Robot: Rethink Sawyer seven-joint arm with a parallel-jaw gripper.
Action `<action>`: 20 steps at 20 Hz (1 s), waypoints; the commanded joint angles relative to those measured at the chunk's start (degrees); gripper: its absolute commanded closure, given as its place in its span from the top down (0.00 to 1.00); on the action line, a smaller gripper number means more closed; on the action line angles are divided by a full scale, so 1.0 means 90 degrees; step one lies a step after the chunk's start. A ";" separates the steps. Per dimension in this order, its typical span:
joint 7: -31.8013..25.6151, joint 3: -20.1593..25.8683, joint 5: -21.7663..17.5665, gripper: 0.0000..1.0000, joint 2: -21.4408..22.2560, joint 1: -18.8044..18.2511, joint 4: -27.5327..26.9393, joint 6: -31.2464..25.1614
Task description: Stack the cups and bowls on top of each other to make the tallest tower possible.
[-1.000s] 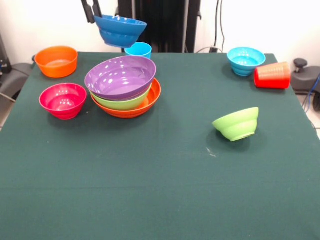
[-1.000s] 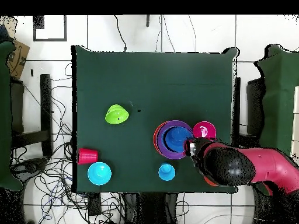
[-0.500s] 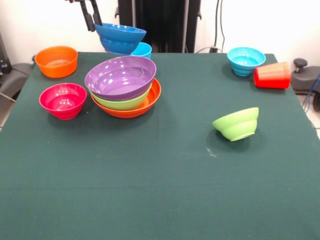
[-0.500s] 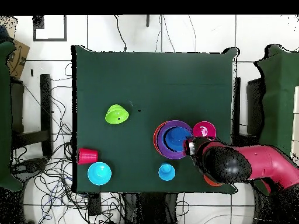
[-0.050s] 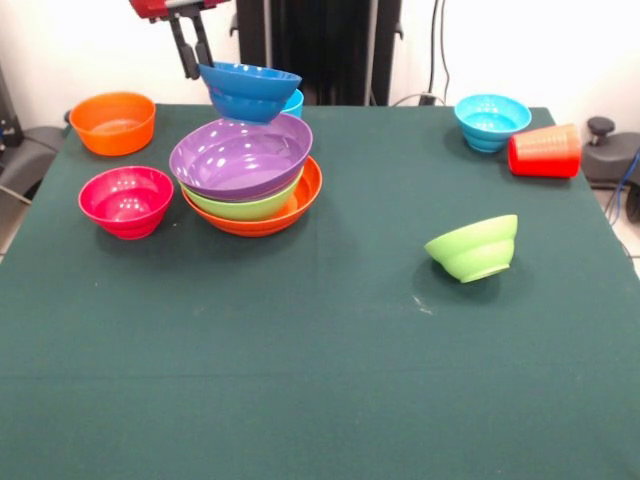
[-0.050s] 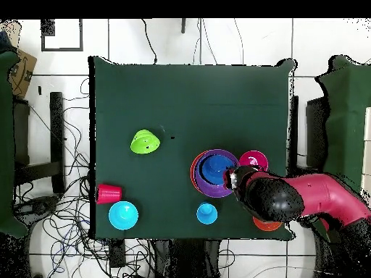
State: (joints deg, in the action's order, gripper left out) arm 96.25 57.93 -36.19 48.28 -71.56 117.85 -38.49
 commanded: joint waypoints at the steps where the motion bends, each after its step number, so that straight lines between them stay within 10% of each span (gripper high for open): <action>1: -0.0709 -0.0289 -0.0575 0.00 -0.0274 0.0393 -0.0310 0.0034; 20: -0.0702 -0.0333 -0.0887 0.00 -0.0489 0.0365 -0.0400 0.0089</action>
State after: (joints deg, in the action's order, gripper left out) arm 96.25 57.66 -39.73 45.23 -70.26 116.39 -38.49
